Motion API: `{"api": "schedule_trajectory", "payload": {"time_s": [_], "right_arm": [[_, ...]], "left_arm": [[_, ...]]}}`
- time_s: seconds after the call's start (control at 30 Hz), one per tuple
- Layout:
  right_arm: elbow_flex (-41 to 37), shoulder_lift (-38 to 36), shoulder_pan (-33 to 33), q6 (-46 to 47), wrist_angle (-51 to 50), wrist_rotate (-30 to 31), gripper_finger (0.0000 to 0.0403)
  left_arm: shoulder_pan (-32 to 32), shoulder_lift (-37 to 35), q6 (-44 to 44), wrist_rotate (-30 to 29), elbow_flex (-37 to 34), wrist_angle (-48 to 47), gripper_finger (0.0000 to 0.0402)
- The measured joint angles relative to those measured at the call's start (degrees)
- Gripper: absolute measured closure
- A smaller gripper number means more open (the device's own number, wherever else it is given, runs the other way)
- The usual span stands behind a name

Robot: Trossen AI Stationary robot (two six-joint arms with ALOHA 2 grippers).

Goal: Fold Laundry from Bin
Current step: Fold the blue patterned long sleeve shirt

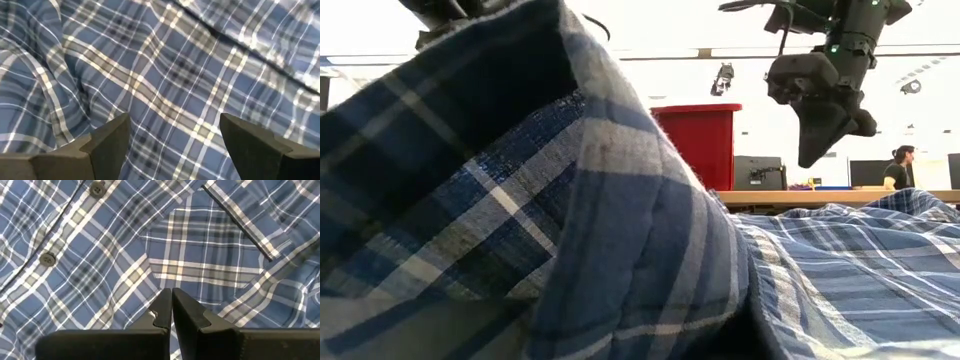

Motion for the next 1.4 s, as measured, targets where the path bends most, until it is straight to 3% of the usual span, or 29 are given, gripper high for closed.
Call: {"api": "schedule_trajectory", "payload": {"time_s": [0.33,0.43,0.6,0.8,0.93,1.03,1.17,1.4], "right_arm": [[-1.1,1.7,0.0,5.7,-5.5,0.2,0.0394],[-4.2,3.2,-2.8,5.6,-1.9,1.3,0.0394],[-7.9,8.6,-8.9,0.7,5.5,-1.9,0.0394],[-8.3,13.9,-17.5,-8.2,3.5,-0.1,0.0394],[-4.8,11.3,-19.6,-11.4,1.0,2.5,0.0394],[-2.8,5.8,-15.5,-7.3,-0.8,0.2,0.0394],[-5.5,2.1,-6.8,3.7,-2.3,-0.1,0.0394],[-8.7,4.9,11.4,17.1,-2.0,1.5,0.0394]], "left_arm": [[1.2,9.6,2.1,2.7,0.3,6.7,0.0112],[2.2,15.4,2.5,2.6,0.5,10.5,0.0112],[2.6,22.3,3.4,1.3,3.1,11.1,0.0112],[6.1,23.1,6.4,-1.0,8.7,3.2,0.0112],[8.2,19.4,10.9,-1.5,17.0,-3.4,0.0112],[7.6,18.1,13.0,-1.4,21.3,-11.3,0.0112],[4.3,16.7,10.3,-0.4,24.0,-12.1,0.0112],[-3.0,17.3,-1.0,-0.2,20.6,-13.1,0.0112]]}}
